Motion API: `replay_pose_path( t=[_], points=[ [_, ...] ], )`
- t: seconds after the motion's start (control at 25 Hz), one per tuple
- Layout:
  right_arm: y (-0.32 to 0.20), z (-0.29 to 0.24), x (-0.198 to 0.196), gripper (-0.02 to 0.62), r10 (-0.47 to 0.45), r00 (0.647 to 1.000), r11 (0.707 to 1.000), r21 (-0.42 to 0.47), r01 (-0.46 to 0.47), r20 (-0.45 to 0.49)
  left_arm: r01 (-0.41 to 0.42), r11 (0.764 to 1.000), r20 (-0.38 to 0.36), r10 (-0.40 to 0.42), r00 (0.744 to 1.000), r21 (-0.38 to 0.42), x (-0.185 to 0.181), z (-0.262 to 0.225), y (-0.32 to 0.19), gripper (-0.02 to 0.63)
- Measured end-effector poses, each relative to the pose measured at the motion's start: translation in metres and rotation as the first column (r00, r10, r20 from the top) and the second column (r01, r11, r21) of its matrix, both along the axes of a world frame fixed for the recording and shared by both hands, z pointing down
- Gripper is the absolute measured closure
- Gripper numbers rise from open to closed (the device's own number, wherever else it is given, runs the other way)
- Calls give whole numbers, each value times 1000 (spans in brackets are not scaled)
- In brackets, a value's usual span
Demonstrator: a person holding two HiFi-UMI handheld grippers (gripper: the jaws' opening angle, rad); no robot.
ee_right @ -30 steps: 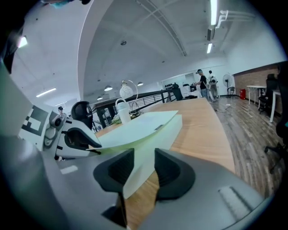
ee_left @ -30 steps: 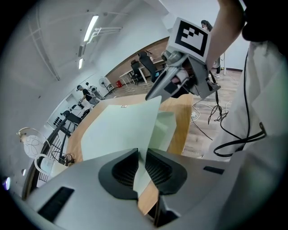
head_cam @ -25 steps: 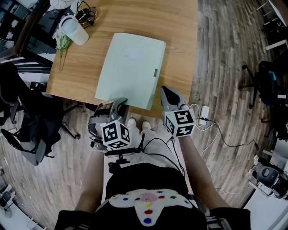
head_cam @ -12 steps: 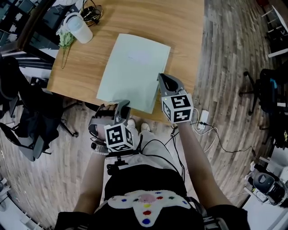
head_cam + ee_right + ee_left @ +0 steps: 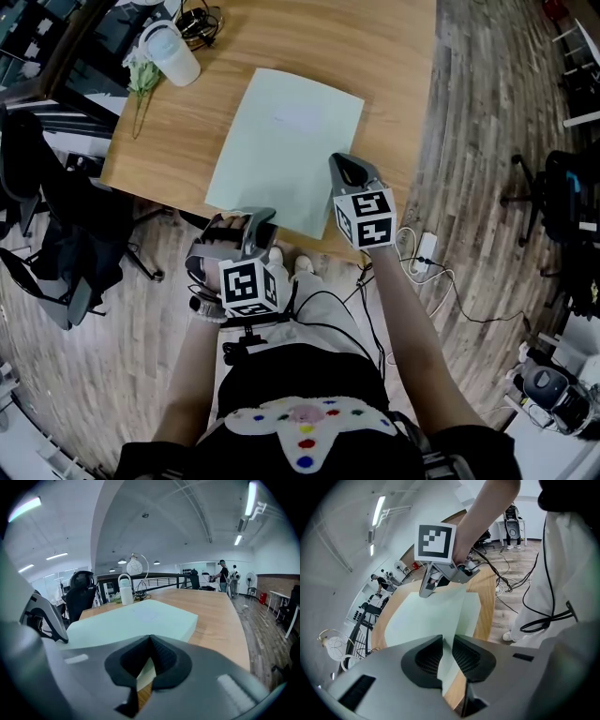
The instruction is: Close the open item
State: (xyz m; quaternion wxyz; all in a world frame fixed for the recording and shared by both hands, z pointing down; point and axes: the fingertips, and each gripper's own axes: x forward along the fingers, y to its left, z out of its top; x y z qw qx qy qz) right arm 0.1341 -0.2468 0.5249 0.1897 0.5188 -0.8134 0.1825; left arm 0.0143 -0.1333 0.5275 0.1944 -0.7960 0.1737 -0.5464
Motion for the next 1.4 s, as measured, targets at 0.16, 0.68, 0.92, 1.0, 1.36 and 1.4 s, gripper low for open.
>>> replay_pose_path(
  t=[0.16, 0.68, 0.92, 1.0, 1.36, 1.4],
  points=[
    [-2, 2, 0, 588, -5, 1000, 1000, 6, 5, 18, 21, 1000, -31, -21, 999, -5, -1, -1, -1, 525],
    [-2, 2, 0, 588, 21, 999, 1000, 4, -21, 30, 132, 978, -268, -171, 948, -160, -15, -15, 10, 502],
    [1, -10, 3, 588, 48, 998, 999, 9, -48, 47, 228, 955, -435, -290, 852, -189, -25, -50, -1, 574],
    [4, -21, 4, 588, 59, 997, 998, 36, -61, 51, 255, 947, -487, -319, 813, -194, -28, -64, -5, 588],
    [29, -82, -13, 588, 21, 999, 988, 149, -26, 39, 332, 922, -664, -376, 647, -198, -46, -132, -24, 600],
    [34, -90, -16, 588, 14, 999, 986, 164, -21, 41, 338, 921, -679, -374, 632, -193, -48, -140, -25, 600]
  ],
)
